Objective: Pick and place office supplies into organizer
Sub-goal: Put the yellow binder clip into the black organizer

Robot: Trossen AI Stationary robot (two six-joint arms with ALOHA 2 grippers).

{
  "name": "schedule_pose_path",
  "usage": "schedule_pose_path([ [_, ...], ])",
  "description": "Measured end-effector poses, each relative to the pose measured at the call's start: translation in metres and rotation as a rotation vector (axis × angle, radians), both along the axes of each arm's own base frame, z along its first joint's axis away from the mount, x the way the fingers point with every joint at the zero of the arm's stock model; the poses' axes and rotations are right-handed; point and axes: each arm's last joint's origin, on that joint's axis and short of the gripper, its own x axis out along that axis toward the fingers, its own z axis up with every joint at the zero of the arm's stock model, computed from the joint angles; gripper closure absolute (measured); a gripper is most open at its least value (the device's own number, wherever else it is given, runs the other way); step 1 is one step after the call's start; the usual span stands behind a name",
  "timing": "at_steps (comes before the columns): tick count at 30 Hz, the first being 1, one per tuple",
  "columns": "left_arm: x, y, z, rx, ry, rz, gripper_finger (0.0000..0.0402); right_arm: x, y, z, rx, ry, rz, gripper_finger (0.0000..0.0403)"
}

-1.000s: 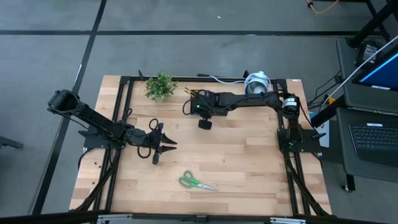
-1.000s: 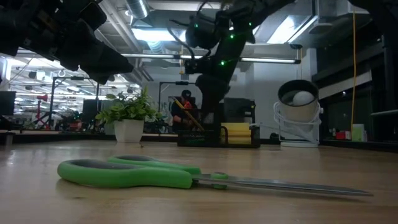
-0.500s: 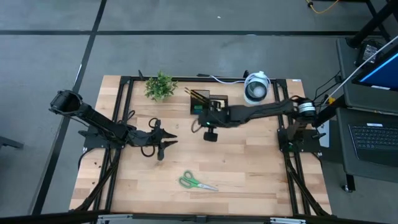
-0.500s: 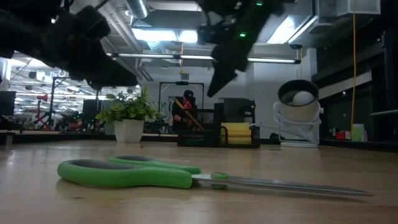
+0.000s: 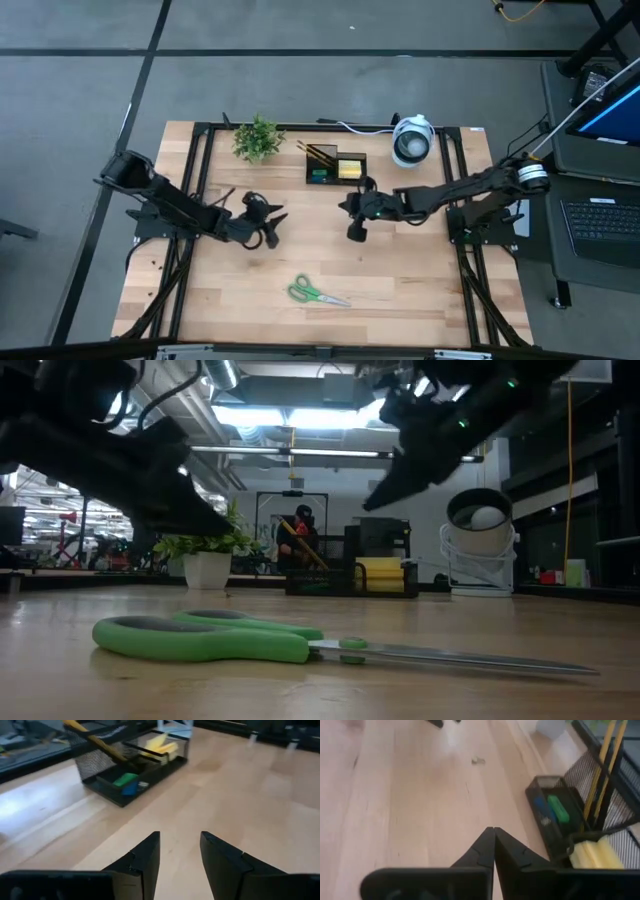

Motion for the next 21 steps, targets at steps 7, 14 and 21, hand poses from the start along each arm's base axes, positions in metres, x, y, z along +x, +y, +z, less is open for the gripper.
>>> schedule_pose_path([
  [7, 0.034, -0.003, -0.001, -0.003, -0.009, 0.131, 0.0267, -0.010, -0.001, -0.015, 0.005, 0.005, -0.004, 0.0392],
  [14, 0.061, 0.004, 0.015, -0.170, 0.231, 0.200, 0.0267, -0.012, -0.001, -0.017, 0.016, 0.007, -0.015, 0.0391],
  [21, 0.069, 0.017, 0.046, -0.344, 0.439, 0.356, 0.0267, -0.012, -0.001, -0.017, 0.015, 0.008, -0.013, 0.0378],
])
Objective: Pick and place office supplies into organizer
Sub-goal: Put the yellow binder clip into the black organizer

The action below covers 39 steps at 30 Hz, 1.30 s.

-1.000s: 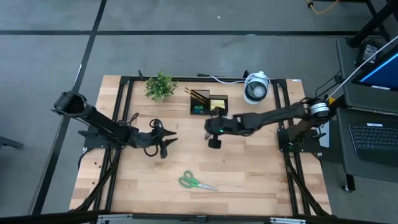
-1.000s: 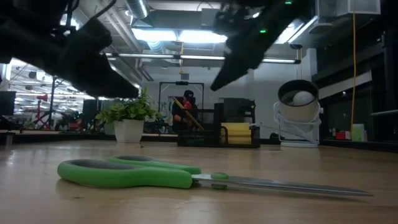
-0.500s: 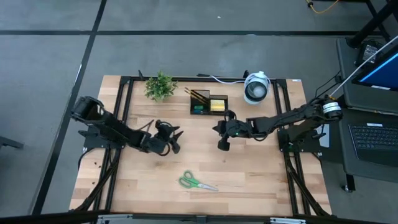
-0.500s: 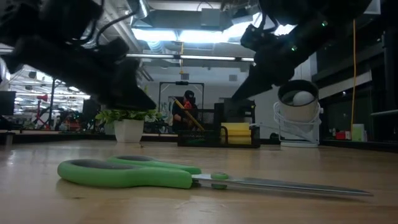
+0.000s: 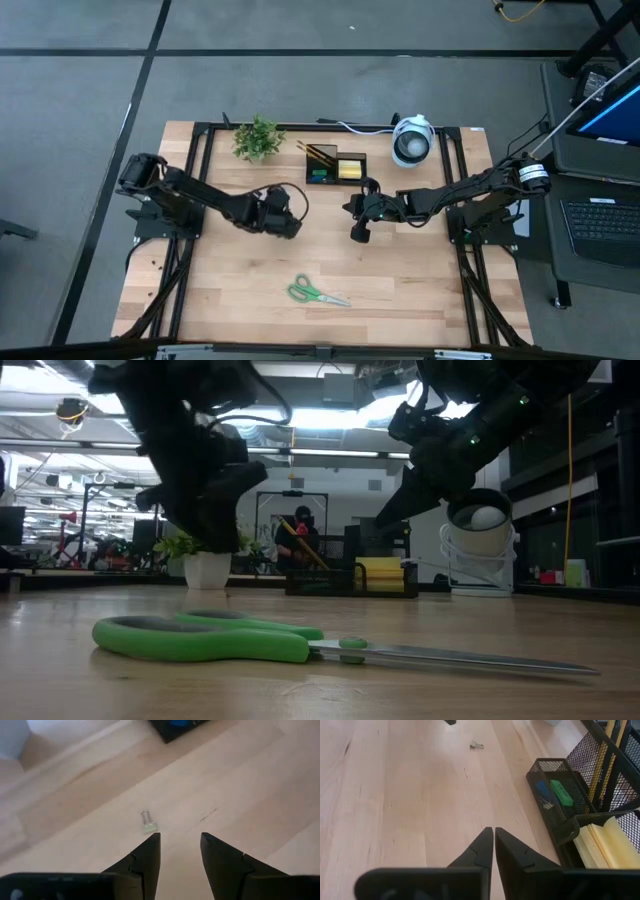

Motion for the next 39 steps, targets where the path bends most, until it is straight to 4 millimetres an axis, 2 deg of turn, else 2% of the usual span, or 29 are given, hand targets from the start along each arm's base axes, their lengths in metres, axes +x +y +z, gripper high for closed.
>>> schedule_pose_path([
  [5, 0.005, 0.014, 0.003, -0.126, -0.048, 0.104, 0.0267, 0.000, 0.001, 0.000, 0.000, 0.006, 0.016, 0.0378],
  [13, 0.000, 0.030, 0.000, -0.192, 0.027, 0.142, 0.0267, 0.000, 0.002, -0.001, 0.039, 0.008, 0.047, 0.0377],
  [20, 0.002, 0.037, -0.001, -0.094, 0.067, 0.028, 0.0259, 0.000, 0.002, -0.001, 0.040, 0.009, 0.048, 0.0377],
  [28, 0.002, 0.040, -0.002, -0.190, 0.045, 0.066, 0.0237, 0.000, 0.002, -0.001, 0.055, 0.013, 0.056, 0.0377],
  [36, 0.002, 0.041, -0.002, -0.187, 0.040, 0.081, 0.0224, 0.000, 0.003, -0.001, 0.061, 0.014, 0.063, 0.0377],
  [39, 0.004, 0.044, -0.010, -0.223, 0.051, 0.121, 0.0224, 0.000, 0.003, -0.002, 0.062, 0.014, 0.063, 0.0377],
])
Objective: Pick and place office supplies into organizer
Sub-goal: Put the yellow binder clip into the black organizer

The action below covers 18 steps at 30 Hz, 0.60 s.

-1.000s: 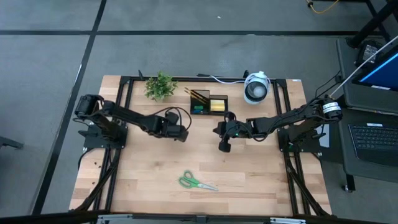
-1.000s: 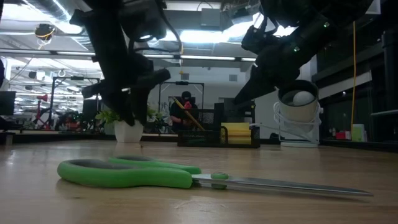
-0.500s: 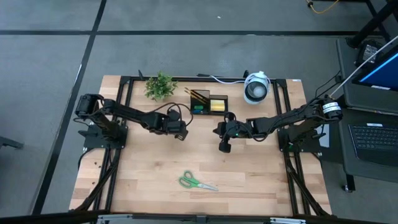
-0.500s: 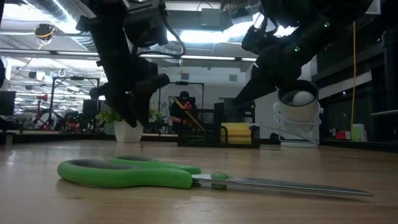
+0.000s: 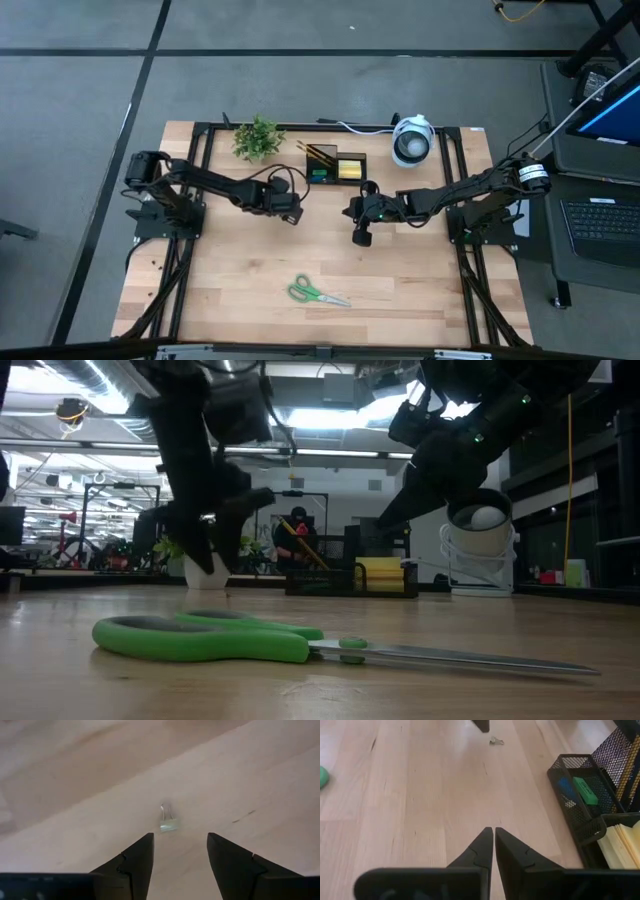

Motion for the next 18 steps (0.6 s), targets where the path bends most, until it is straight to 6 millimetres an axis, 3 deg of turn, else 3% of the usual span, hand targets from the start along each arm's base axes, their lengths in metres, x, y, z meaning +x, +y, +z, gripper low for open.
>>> schedule_pose_path([
  [6, 0.003, 0.012, -0.024, -0.093, 0.082, 0.029, 0.0224, 0.000, 0.000, 0.000, 0.000, 0.000, 0.000, 0.0377],
  [18, 0.007, 0.021, -0.024, -0.088, 0.068, 0.057, 0.0224, -0.002, 0.000, -0.003, -0.002, 0.008, 0.001, 0.0377],
])
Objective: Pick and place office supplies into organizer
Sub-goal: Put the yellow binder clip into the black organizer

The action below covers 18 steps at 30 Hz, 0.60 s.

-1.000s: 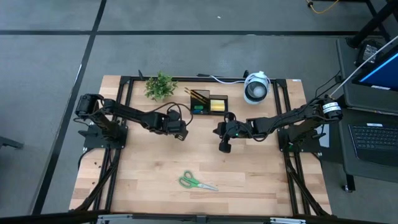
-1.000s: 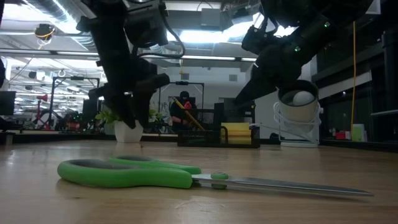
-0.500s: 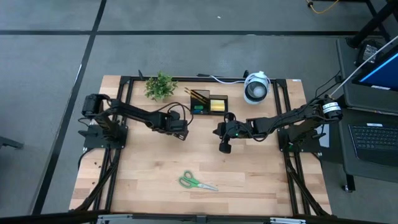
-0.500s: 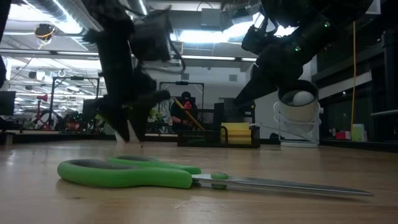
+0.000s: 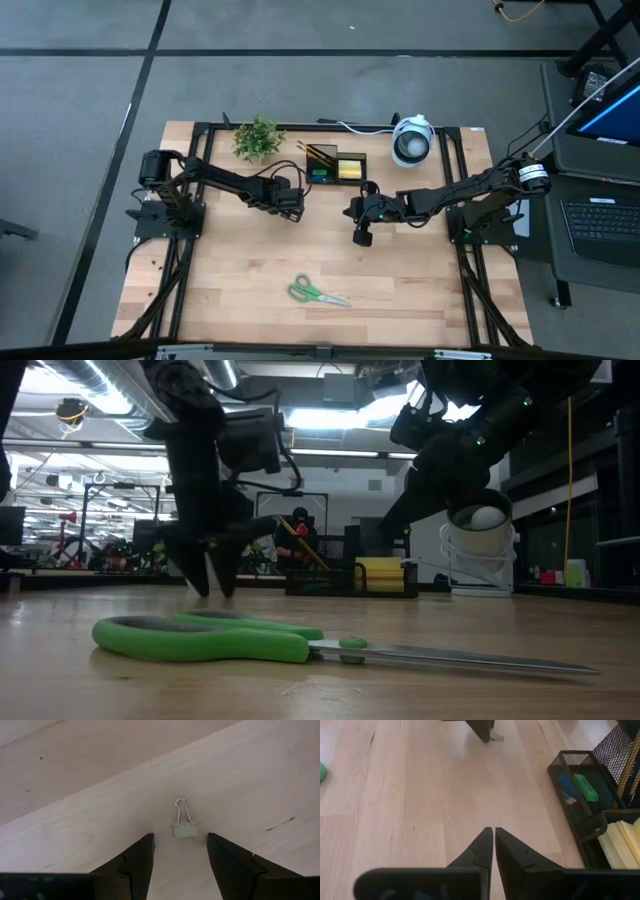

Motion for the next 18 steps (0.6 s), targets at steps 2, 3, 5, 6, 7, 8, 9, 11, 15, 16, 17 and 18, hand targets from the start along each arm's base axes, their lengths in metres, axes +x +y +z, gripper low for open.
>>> schedule_pose_path([
  [2, 0.0011, 0.0013, 0.0005, 0.007, -0.007, 0.005, 0.0224, 0.0000, 0.0000, 0.0000, 0.000, 0.000, 0.000, 0.0377],
  [3, 0.0015, 0.0022, 0.0007, 0.007, -0.011, 0.008, 0.0224, 0.0000, 0.0000, 0.0000, 0.000, 0.000, 0.000, 0.0377],
  [5, 0.0017, 0.0042, 0.0007, 0.008, -0.015, 0.015, 0.0224, 0.0000, 0.0000, 0.0000, 0.000, 0.000, 0.000, 0.0377],
  [6, 0.0017, 0.0049, 0.0006, 0.009, -0.016, 0.017, 0.0224, 0.0000, 0.0000, 0.0000, -0.001, 0.001, 0.000, 0.0377],
  [7, 0.0018, 0.0058, 0.0007, 0.008, -0.017, 0.021, 0.0224, 0.0000, 0.0000, 0.0000, -0.001, 0.001, 0.000, 0.0377],
  [8, 0.0019, 0.0066, 0.0007, 0.007, -0.021, 0.029, 0.0224, 0.0000, 0.0000, 0.0000, -0.001, 0.000, 0.000, 0.0377],
  [9, 0.0021, 0.0075, 0.0009, 0.005, -0.025, 0.033, 0.0224, 0.0000, 0.0000, 0.0000, -0.001, 0.001, 0.001, 0.0377],
  [11, 0.0023, 0.0084, 0.0008, -0.006, -0.028, 0.030, 0.0224, 0.0000, 0.0000, 0.0000, -0.001, 0.001, 0.000, 0.0377],
  [15, 0.0024, 0.0081, 0.0009, -0.016, -0.026, 0.021, 0.0224, 0.0000, 0.0000, 0.0000, -0.001, 0.001, 0.001, 0.0377],
  [16, 0.0023, 0.0081, 0.0009, -0.018, -0.025, 0.020, 0.0224, 0.0000, 0.0000, 0.0000, -0.001, 0.001, 0.001, 0.0377],
  [17, 0.0023, 0.0081, 0.0009, -0.018, -0.025, 0.017, 0.0224, 0.0000, 0.0001, 0.0000, -0.001, 0.001, 0.001, 0.0377],
  [18, 0.0024, 0.0080, 0.0008, -0.018, -0.023, 0.010, 0.0224, 0.0000, 0.0001, 0.0000, -0.001, 0.001, 0.001, 0.0377],
])
